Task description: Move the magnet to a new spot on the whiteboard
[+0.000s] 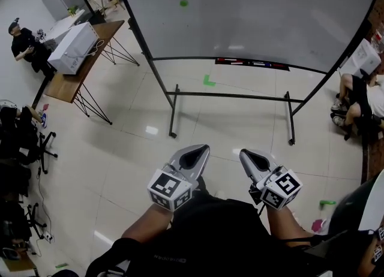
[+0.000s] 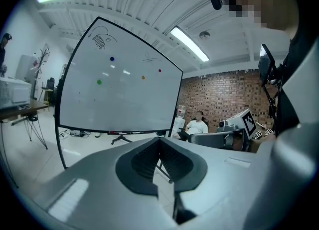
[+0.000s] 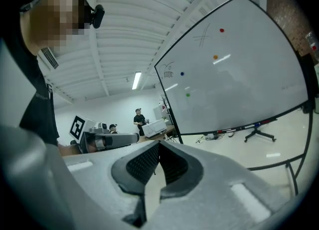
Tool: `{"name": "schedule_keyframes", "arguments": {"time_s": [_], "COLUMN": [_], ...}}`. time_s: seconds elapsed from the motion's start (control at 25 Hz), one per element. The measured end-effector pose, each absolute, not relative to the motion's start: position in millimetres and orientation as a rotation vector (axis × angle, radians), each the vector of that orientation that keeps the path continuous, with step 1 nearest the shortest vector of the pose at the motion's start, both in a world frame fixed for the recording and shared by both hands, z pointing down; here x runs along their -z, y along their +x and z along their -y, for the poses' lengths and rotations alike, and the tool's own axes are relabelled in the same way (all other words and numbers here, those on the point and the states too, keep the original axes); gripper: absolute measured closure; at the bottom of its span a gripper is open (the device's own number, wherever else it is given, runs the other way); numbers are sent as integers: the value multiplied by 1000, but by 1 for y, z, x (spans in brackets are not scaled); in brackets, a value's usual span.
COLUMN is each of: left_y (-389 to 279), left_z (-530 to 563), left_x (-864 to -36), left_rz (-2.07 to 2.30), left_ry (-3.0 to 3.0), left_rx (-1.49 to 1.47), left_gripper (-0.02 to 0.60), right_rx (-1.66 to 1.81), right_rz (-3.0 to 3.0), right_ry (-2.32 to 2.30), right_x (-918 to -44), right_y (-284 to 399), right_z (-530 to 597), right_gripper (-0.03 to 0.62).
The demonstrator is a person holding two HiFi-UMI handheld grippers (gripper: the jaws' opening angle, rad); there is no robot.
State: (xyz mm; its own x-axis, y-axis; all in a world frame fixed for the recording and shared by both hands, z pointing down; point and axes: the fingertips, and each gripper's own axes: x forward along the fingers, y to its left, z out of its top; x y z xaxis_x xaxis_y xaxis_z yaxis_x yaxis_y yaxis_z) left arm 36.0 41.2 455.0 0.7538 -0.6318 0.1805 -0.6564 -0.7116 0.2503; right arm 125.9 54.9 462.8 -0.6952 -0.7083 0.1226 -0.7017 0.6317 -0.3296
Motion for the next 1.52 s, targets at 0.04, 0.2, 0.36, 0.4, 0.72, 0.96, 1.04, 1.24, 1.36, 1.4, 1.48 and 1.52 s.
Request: {"name": "schedule_keyframes", "arguments": {"time_s": [0.04, 0.2, 0.36, 0.4, 0.72, 0.96, 1.04, 1.24, 1.36, 1.4, 1.48, 1.52], "left_y": [35, 24, 18, 17, -31, -51, -53, -62, -63, -63, -61, -60], "left_z": [-52, -73, -84, -87, -113, -124, -129, -139, -138, -137, -137, -138], "left_x": [-454, -448, -436, -433, -416, -419, -420, -415, -405, -403, -397, -394], "left_rz": [1011, 1067, 1071, 1063, 1017, 932, 915, 915, 952, 968, 1001, 1017], "left_ry": [2647, 2640, 2667, 2680, 2705, 2740, 2758, 2767, 2766, 2767, 2762, 2759], "left_rx": [-129, -135, -118, -116, -88, -49, -36, -29, 0, 12, 42, 60], "left_gripper": [565, 565, 565, 565, 565, 565, 565, 565, 565, 565, 565, 565], "right_rx": [562, 524, 464, 446, 437, 431, 401, 269, 216, 198, 161, 140], "right_rz": [-2820, -2814, -2799, -2798, -2779, -2718, -2697, -2708, -2727, -2735, -2757, -2767], "right_ry": [-1211, -1191, -1181, -1185, -1288, -1417, -1472, -1582, -1568, -1559, -1542, -1535], "right_x": [-463, -454, -439, -436, -428, -427, -425, -411, -401, -398, -393, -390], "right_y": [127, 128, 119, 116, 73, 54, 56, 60, 63, 64, 66, 69], "right_z": [-64, -84, -97, -101, -132, -161, -170, -179, -176, -174, -172, -172], "right_gripper": [592, 592, 592, 592, 592, 592, 592, 592, 592, 592, 592, 592]}}
